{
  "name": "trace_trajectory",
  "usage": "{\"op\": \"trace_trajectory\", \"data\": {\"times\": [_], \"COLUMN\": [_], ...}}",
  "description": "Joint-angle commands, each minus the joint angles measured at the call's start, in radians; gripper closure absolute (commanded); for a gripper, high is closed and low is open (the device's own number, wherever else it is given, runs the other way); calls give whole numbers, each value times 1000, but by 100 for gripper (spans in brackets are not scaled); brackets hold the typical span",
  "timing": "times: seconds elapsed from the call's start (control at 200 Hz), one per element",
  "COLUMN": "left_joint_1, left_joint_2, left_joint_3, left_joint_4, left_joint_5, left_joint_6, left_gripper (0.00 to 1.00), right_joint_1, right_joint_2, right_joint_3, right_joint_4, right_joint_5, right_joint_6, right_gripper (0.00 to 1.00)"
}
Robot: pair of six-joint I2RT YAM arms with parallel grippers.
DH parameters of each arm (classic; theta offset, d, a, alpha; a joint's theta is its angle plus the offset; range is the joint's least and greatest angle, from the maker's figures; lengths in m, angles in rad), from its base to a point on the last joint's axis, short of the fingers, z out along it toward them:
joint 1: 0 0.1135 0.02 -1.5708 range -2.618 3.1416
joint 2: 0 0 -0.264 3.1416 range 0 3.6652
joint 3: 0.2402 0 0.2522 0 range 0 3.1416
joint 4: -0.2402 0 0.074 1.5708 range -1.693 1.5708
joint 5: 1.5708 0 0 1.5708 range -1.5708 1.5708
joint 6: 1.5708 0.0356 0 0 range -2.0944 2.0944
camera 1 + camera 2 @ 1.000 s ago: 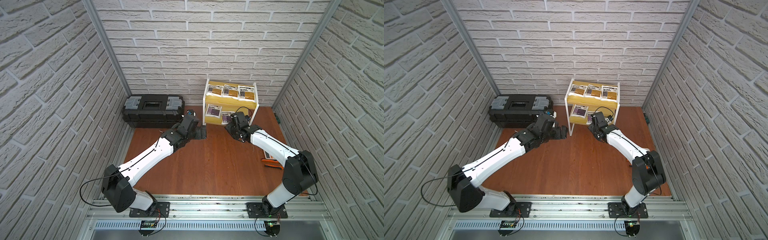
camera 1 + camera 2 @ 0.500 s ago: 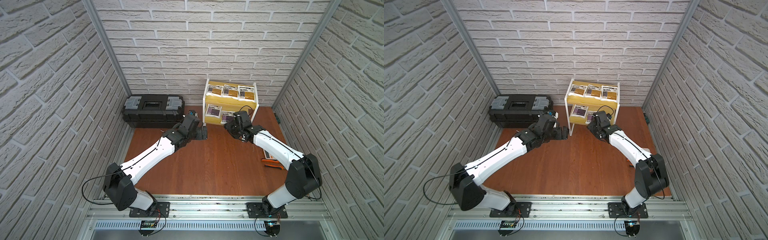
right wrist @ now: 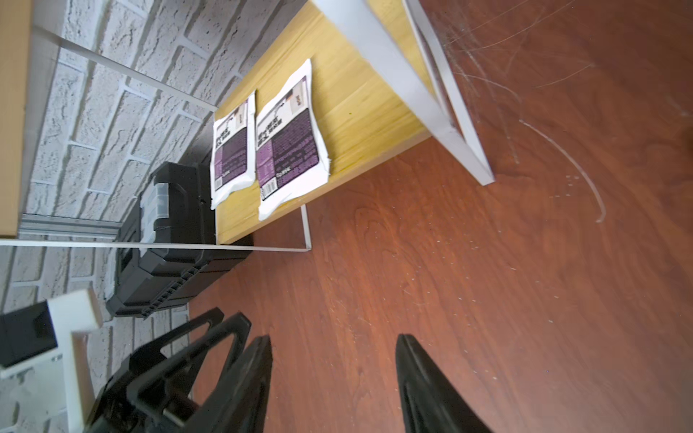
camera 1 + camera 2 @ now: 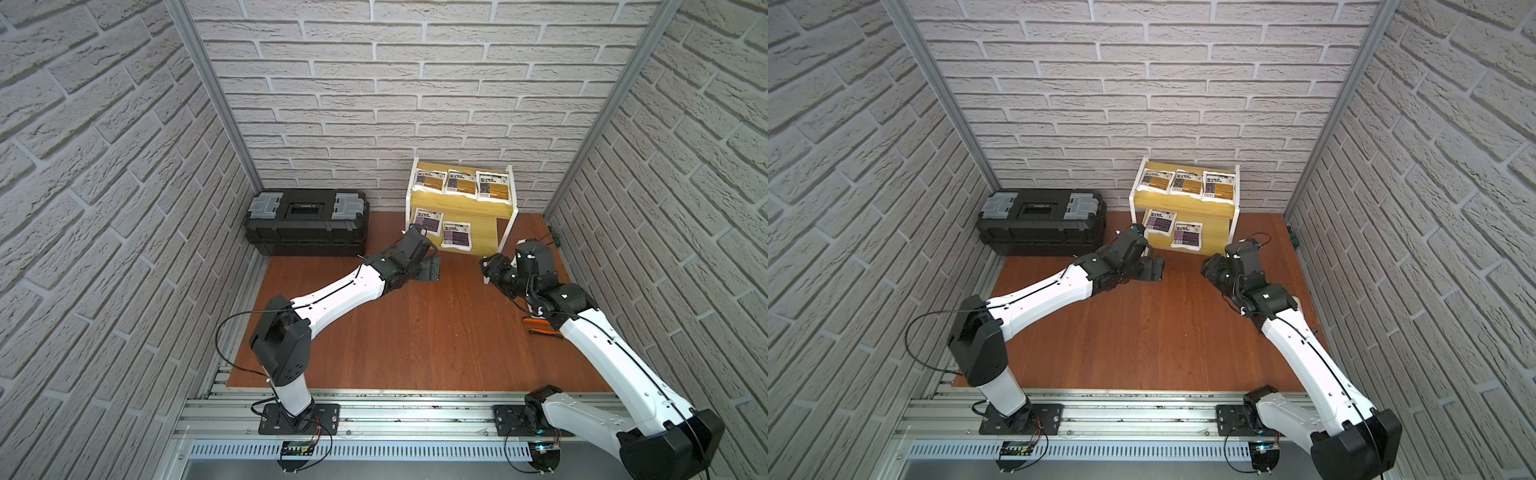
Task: Place the bagged coffee beans on the shelf by color
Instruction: Place the bagged coffee beans on the shelf.
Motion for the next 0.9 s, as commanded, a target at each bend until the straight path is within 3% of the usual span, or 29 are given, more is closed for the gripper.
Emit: {"op": "trace_trajectory", "data": {"times": [0.0,0.505,0.895], "left_joint_1": [-19,-20,-4], "left_joint_2": [64,317,389], "left_joint_3": [68,369,452], "left_joint_4": [87,69,63], "left_joint_5": [-36,-92,-73], "left_joint_6": [-53,-130,-134], "left_gripper": [1,1,2], "right_joint_1": [-31,-101,-106], "right_joint_2": [-37,-126,-142], "right_joint_3": [-31,-98,-102], "right_joint_4": [-99,-139,-131], "right_joint_5": [9,-47,-55], "right_joint_6": [-69,-84,-67], "right_gripper": [42,43,43]}}
